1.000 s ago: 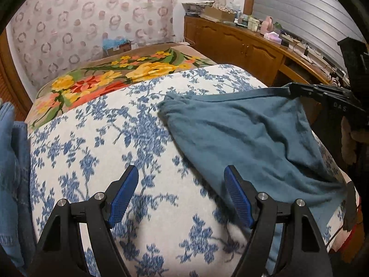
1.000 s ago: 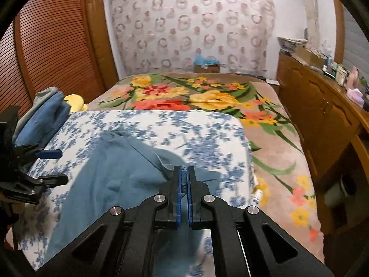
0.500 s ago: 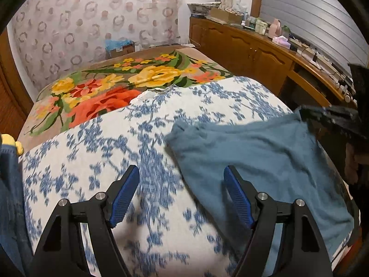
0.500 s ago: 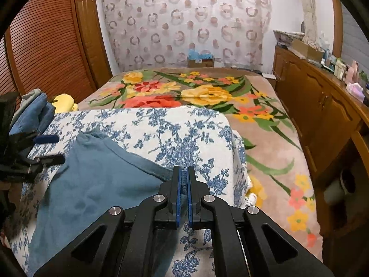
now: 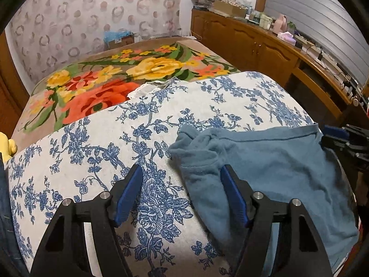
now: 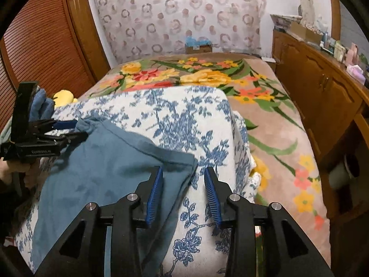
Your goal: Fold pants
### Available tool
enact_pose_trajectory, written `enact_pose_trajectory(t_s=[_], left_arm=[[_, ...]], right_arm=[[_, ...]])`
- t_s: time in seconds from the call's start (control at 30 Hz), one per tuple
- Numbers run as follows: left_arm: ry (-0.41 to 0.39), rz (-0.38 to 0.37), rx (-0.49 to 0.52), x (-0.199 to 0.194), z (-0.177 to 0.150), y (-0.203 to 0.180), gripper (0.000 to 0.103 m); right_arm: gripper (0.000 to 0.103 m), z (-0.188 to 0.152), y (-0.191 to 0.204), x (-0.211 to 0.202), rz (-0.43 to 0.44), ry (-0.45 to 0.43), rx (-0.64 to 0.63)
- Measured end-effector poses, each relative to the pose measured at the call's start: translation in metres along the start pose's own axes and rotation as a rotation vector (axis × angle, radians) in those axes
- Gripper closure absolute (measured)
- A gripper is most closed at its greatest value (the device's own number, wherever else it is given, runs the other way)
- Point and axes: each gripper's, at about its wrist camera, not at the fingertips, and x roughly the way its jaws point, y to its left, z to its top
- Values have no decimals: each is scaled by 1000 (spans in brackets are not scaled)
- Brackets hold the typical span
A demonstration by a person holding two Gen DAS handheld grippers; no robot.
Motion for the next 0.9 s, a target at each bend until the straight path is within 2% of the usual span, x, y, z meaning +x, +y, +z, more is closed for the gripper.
enact_pose_trajectory(t_s=[0.1, 0.27, 0.4, 0.47, 0.57, 0.63, 0.67, 0.8, 0.9], left_arm=[[1, -10, -4, 0, 1, 0, 33], [-10, -37, -16, 3, 5, 2, 47], [-14, -41, -22, 4, 7, 1, 50], [-16, -57, -16, 3, 7, 1, 61], [-16, -89, -15, 3, 8, 0, 74], [-12, -102, -14, 4, 8, -1, 84], [-9, -106, -15, 3, 8, -2, 89], [-17, -129, -15, -6, 8, -4, 94], [-59, -136, -9, -27, 6, -7, 95]], right_arm=[[64, 4, -1, 3, 9, 10, 10], [64, 10, -3, 12, 10, 24, 19], [64, 9, 1, 12, 9, 27, 2], [65, 6, 3, 11, 13, 29, -7], [74, 5, 3, 10, 30, 36, 9], [90, 6, 3, 11, 50, 48, 13], [94, 5, 3, 11, 77, 54, 20], [97, 3, 4, 6, 93, 38, 13], [97, 3, 9, -11, 109, -19, 13]])
